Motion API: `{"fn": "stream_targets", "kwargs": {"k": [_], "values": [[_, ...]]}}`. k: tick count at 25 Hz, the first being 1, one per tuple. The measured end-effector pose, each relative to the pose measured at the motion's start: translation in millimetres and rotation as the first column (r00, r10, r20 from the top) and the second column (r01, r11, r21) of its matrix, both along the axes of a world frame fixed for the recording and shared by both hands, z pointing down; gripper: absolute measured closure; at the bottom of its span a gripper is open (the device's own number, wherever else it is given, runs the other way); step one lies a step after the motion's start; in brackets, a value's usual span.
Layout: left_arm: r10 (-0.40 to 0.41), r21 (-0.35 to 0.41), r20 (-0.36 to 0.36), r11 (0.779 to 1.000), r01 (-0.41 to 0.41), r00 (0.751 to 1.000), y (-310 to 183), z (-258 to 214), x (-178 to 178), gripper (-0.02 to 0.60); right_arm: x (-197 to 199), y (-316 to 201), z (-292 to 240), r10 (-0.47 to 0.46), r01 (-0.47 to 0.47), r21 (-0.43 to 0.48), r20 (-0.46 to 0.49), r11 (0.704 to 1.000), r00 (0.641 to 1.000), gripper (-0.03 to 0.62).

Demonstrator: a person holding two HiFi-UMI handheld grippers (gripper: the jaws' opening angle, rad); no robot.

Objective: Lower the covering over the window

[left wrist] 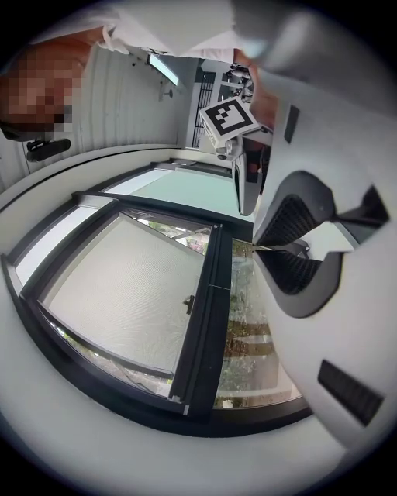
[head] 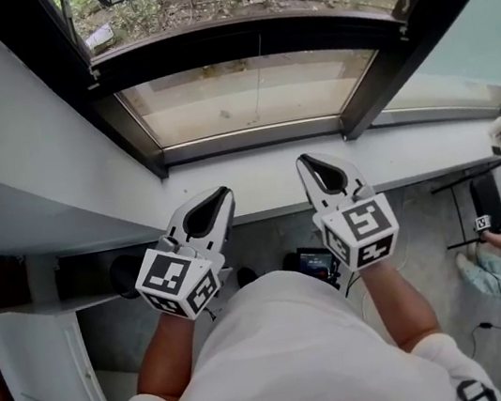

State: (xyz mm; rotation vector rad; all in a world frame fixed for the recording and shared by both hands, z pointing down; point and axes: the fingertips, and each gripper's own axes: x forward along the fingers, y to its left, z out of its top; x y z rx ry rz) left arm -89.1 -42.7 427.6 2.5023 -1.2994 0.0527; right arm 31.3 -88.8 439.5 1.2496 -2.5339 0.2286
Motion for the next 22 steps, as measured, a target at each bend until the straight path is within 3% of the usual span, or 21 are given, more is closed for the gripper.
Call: {"fn": "stream_targets", "kwargs": {"k": [22], "values": [[-0.002, -0.005, 0.007, 1.0, 0.002, 1.0, 3.8, -2.0, 47.3, 0.543, 30.2, 1.2, 4.1, -0.055, 0.054, -0.016, -0.029, 0.998, 0.998, 0.572]]}}
